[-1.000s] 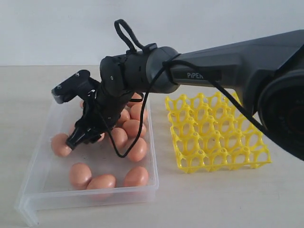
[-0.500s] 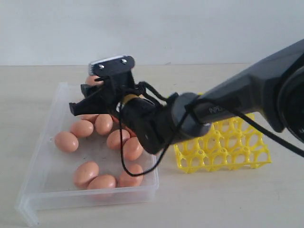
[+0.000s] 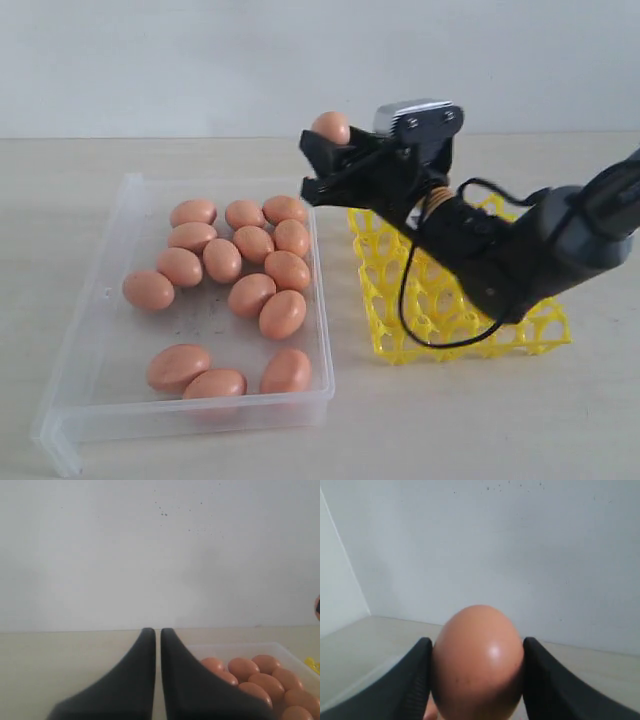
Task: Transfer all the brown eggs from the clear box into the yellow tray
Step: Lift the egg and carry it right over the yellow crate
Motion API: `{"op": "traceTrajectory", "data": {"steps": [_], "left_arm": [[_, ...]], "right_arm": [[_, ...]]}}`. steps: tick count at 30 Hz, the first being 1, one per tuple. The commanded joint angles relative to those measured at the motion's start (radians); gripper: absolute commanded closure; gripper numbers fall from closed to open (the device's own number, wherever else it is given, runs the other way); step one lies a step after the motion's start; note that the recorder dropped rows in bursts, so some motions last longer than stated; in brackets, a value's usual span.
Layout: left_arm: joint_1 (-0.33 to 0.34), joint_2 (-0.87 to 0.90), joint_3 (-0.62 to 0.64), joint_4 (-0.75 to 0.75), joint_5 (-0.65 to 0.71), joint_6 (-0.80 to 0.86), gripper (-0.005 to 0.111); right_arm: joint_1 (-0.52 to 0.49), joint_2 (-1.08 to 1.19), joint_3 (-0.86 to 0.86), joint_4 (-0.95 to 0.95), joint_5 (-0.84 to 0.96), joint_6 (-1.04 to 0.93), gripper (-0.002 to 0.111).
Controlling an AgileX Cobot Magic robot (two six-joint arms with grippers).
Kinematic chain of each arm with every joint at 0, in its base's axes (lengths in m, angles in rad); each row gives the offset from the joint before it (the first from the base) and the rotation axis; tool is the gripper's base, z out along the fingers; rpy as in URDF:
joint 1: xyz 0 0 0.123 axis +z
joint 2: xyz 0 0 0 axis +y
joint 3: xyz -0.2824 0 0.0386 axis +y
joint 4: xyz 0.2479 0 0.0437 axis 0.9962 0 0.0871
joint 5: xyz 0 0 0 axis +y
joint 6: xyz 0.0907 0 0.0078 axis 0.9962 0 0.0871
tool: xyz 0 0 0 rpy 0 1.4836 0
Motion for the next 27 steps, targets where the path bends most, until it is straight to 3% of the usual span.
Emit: {"op": "traceTrajectory", "data": {"steps": [1,4,6,18,27], "left_arm": [[-0.003,0.004,-0.002,-0.005,-0.016,0.005,0.103],[-0.003,0.004,-0.002,-0.005,-0.016,0.005,0.103],[-0.003,0.004,-0.002,-0.005,-0.016,0.005,0.103],[-0.003,0.004,-0.002,-0.005,-0.016,0.005,0.103],[-0.003,0.004,-0.002,-0.005,-0.016,0.005,0.103]], "right_arm": [[-0.213,-0.016,-0.082,-0.541,0.149,0.321,0.109],[-0.304,-0.016,-0.155,-0.915,0.234,0.448,0.109],[-0.325,-0.016,-0.167,-1.0,0.215,0.44,0.109],[-0.33,0.141,-0.167,-0.78,0.19,0.222,0.109],[-0.33,0.16,-0.167,-0.733,0.188,0.146,0.109]]}}
